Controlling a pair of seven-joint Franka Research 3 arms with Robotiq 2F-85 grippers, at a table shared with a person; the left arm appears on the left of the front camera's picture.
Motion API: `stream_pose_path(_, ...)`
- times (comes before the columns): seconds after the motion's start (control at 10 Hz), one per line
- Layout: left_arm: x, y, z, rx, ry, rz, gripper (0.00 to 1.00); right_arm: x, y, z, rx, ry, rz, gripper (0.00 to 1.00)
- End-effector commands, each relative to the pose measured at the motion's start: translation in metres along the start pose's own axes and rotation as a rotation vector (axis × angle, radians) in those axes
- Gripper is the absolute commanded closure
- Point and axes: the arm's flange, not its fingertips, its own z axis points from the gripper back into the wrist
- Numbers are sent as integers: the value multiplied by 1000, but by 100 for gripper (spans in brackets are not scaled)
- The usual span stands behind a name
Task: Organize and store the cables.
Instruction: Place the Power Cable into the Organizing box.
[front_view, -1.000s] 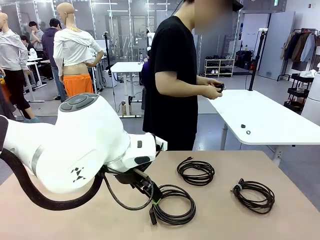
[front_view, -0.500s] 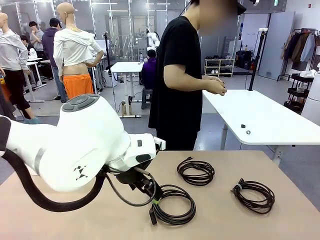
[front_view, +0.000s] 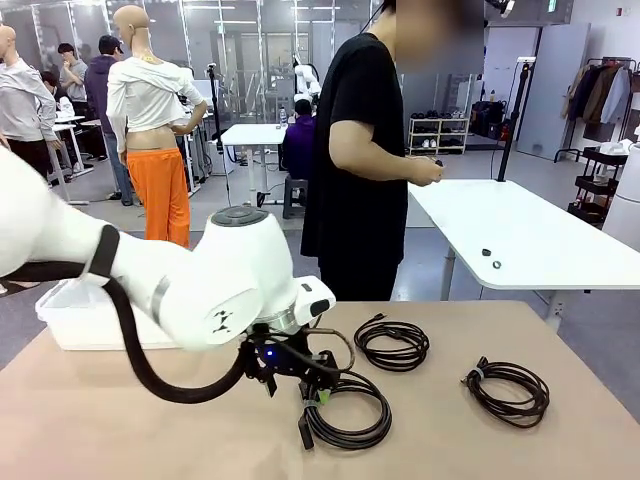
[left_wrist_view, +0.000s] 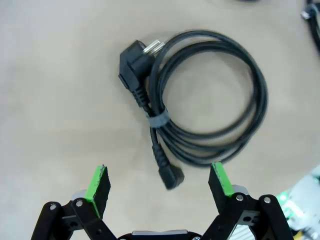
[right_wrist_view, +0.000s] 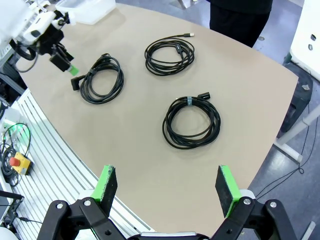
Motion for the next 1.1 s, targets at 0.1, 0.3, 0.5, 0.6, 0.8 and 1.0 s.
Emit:
stream_pose_path(0.1,35,-14,-30,5,74,173,0,-1,-1,1,12,-8,16,0)
stream_pose_path(0.3,45,-14,-48,36,101,234,0,-1,-1,1,12,-8,16,0)
stream_pose_path(0.5,49,-12,-60,46,102,274,0,-1,-1,1,12,-8,16,0)
stream_pose_path(0.6,48,-12,-64,57,106,294,0,-1,-1,1,12,-8,16,0)
stream_pose_path(0.8,45,-12,-66,91,115,318,59,-1,-1,1,12,-8,16,0)
stream_pose_path(1.0,41,-14,-63,96,115,331,100,-1,-1,1,12,-8,16,0)
